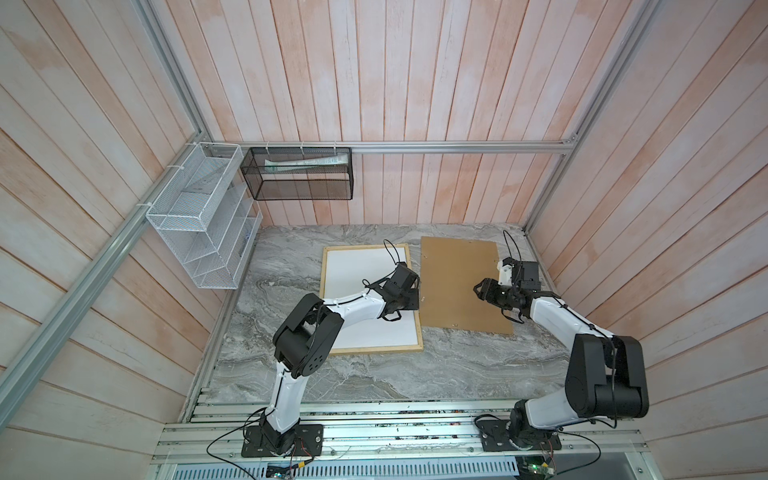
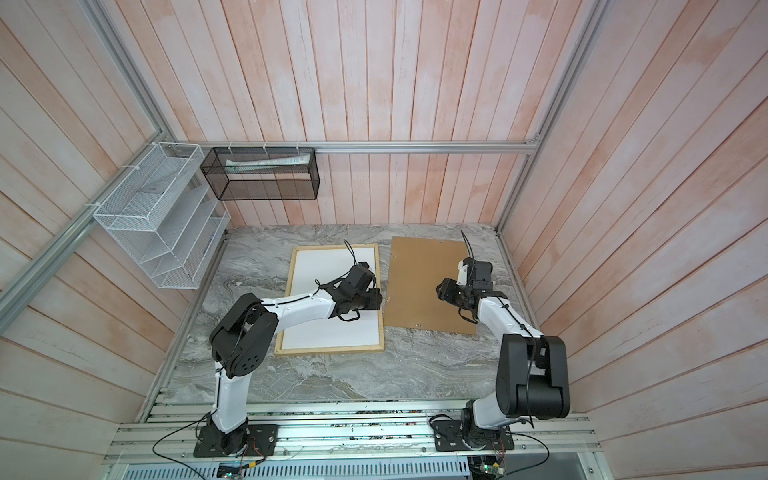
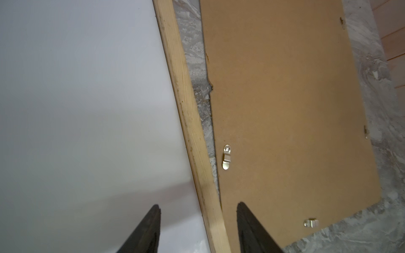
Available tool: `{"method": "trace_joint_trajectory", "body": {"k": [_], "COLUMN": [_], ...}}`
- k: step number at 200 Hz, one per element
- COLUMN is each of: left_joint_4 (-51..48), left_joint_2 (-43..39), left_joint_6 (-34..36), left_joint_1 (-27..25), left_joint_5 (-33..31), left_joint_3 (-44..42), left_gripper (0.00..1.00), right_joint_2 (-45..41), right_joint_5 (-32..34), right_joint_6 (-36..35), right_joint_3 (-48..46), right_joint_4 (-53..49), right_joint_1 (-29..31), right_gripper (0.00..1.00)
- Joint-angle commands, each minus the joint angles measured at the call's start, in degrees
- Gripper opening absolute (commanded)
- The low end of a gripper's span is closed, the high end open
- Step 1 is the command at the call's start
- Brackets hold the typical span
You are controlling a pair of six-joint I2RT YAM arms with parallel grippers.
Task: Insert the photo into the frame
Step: 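Move the left gripper to the backing board's edge while the right hovers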
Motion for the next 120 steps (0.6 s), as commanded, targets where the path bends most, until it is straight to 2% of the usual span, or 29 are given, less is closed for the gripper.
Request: {"method": "trace_joint_trajectory", "body": {"k": [1, 58, 83, 120], "left_joint_4": [-2.0, -4.7, -7.2, -8.0], "left_joint_2": [2.3, 6.7, 8.1, 9.1], "left_joint_6": [1.5, 1.9, 1.3, 1.1], "left_joint_1": [-0.9, -2.4, -2.6, -2.6], "left_joint_5": [-1.1, -4.8, -7.4, -8.0], "left_joint_3": [3.3, 8.0, 9.9, 10.9], "left_gripper": [0.54, 0.34, 0.29, 0.28], "right_joint_2": [-0.3, -0.4, -0.8, -1.0], "right_joint_5": [-1.1, -1.5, -1.4, -1.7], "right_joint_6": [-0.6, -0.8, -1.1, -1.3], "right_joint_3": [-0.2, -0.5, -0.9, -1.2], "right_joint_4": [-0.6, -0.3, -0.1, -0.1], "right_joint_1": [-0.2, -0.2, -0.4, -0.7], "right_gripper": [0.57, 0.57, 0.56, 0.56]}}
